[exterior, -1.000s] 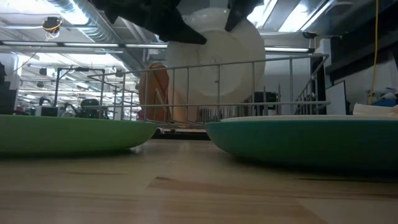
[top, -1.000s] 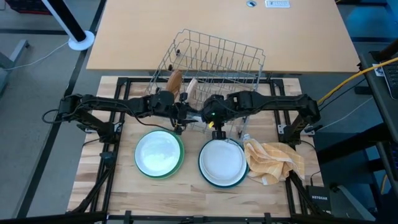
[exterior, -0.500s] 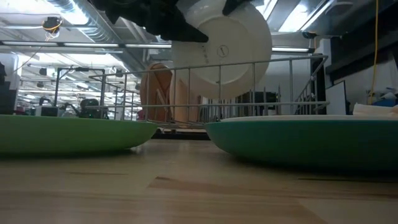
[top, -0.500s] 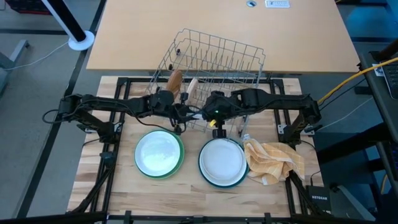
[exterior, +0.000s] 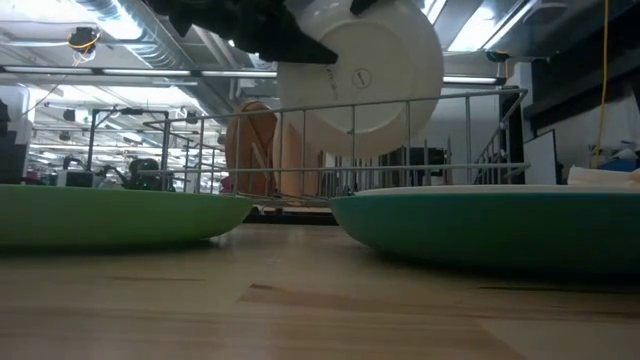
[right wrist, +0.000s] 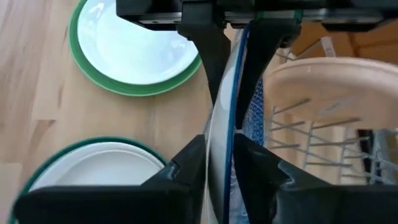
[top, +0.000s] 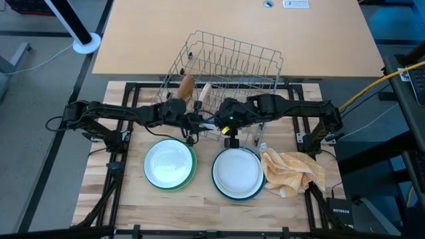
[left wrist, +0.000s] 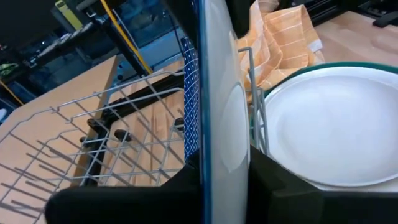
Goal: Sort dishes
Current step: Put the blue patterned plate in the dish rack
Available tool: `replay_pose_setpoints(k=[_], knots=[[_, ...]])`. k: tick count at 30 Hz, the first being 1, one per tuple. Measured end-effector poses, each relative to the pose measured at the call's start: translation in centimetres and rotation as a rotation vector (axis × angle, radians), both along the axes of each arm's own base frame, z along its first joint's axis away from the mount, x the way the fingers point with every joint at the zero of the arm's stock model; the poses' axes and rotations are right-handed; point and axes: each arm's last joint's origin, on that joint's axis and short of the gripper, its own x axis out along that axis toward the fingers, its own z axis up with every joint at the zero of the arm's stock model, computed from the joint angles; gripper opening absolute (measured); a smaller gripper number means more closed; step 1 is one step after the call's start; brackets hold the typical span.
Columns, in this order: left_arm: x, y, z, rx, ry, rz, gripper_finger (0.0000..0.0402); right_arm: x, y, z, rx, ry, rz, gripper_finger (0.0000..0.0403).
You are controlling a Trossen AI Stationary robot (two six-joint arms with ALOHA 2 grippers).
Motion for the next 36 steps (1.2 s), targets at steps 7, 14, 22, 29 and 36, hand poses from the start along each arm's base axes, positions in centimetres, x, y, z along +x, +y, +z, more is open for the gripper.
replay_pose_setpoints(k=[7, 14, 22, 29, 36], knots=[[0.0, -0.1, 0.0, -0.049, -0.002, 0.012, 0.0031, -0.1, 0.0, 1.3, 0.024, -0.039, -0.022, 0.0124], [0.0, -0.2, 0.1, -0.065, -0.005, 0.017, 0.0031, -1.5, -0.2, 6.4, -0.017, -0.192, -0.051, 0.0126], [-0.6, -0.1, 4.2, -0.157, -0.211, 0.052, 0.0031, -4.8, -1.0, 12.5, -0.224, -0.378, -0.182, 0.0127], [-2.4, 1.7, 9.1, -0.145, -0.359, 0.147, 0.0031, -8.3, -1.8, 15.8, -0.477, -0.511, -0.362, 0.0127], [-4.6, 6.0, 13.4, -0.102, -0.517, 0.352, 0.0031, -9.7, -2.7, 16.6, -0.66, -0.461, -0.46, 0.0127]])
